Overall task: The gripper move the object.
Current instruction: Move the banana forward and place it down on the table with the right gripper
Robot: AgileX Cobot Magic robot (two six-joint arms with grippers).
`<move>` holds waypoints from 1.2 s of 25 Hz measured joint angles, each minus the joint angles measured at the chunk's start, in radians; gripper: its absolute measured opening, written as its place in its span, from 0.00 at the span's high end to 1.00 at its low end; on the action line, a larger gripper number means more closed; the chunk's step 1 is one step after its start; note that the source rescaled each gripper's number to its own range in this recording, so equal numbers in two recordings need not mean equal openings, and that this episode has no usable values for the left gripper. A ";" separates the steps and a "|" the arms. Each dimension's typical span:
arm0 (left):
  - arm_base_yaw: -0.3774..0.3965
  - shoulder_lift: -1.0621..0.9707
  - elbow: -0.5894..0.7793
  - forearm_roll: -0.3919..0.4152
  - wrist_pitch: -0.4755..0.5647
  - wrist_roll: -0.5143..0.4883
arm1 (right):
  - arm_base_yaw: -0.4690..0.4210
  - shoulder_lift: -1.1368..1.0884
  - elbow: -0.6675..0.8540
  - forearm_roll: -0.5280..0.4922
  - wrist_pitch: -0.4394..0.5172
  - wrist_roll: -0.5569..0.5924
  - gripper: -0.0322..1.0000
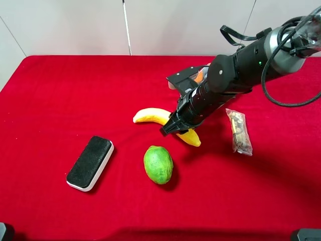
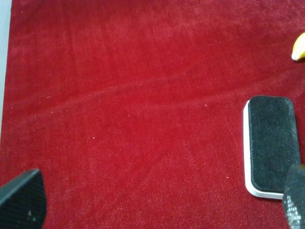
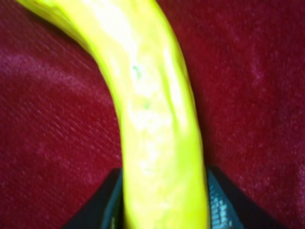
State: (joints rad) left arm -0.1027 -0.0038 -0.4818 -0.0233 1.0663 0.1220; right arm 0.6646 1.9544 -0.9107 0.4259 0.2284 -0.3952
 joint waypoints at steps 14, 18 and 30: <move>0.000 0.000 0.000 0.000 0.000 0.000 | 0.000 0.000 0.002 0.001 -0.007 0.000 0.01; 0.000 0.000 0.000 0.000 0.000 0.000 | 0.000 -0.006 0.003 0.001 -0.007 0.000 0.00; 0.000 0.000 0.000 0.000 0.000 0.001 | 0.000 -0.138 0.004 -0.063 0.028 0.111 0.00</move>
State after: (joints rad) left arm -0.1027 -0.0038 -0.4818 -0.0233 1.0663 0.1228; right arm 0.6646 1.8168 -0.9070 0.3633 0.2564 -0.2843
